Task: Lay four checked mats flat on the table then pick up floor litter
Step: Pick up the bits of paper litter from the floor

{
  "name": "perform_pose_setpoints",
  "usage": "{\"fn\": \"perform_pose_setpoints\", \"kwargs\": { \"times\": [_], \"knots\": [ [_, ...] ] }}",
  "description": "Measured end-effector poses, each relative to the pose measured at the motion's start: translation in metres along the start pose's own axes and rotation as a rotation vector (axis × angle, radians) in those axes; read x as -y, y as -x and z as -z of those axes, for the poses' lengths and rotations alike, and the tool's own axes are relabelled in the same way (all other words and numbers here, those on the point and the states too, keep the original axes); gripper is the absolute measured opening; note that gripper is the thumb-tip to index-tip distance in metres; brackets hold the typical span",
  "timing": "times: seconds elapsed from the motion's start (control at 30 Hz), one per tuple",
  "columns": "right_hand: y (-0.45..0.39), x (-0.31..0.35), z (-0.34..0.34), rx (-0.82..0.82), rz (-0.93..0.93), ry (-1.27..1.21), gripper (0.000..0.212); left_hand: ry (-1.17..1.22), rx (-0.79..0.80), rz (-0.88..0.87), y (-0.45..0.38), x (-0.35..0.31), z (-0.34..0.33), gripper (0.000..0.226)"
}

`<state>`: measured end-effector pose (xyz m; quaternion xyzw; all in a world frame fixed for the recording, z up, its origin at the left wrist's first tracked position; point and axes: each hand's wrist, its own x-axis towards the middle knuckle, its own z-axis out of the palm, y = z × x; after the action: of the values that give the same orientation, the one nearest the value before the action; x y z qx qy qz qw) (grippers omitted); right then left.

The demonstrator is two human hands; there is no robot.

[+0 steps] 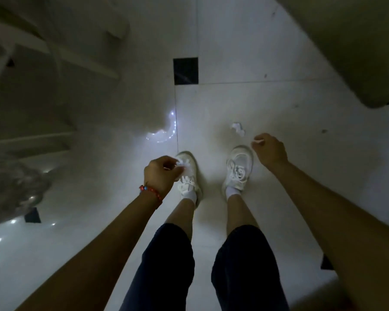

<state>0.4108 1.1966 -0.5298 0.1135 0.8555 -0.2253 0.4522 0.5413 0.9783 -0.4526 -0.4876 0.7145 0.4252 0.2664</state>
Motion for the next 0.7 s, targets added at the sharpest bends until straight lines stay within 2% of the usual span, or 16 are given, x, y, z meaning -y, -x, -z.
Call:
{"fn": "perform_pose_setpoints", "kwargs": {
  "times": [0.17, 0.37, 0.53, 0.7],
  "knots": [
    [-0.101, -0.012, -0.073, -0.051, 0.059, 0.082, 0.039, 0.063, -0.044, 0.007, -0.082, 0.026, -0.050, 0.019],
    [-0.175, -0.031, -0.145, -0.157, 0.099, 0.245, 0.041, 0.076, -0.034, 0.050, -0.144, 0.068, -0.089, 0.013],
    [-0.199, -0.049, -0.176, -0.268, 0.095, 0.378, 0.034, 0.031, -0.017, 0.076, -0.162, 0.099, -0.103, 0.018],
    [-0.196, -0.055, -0.188, -0.229, 0.157, 0.287, 0.026, 0.003, 0.003, 0.115, -0.159, 0.111, -0.104, 0.017]
  ]
}}
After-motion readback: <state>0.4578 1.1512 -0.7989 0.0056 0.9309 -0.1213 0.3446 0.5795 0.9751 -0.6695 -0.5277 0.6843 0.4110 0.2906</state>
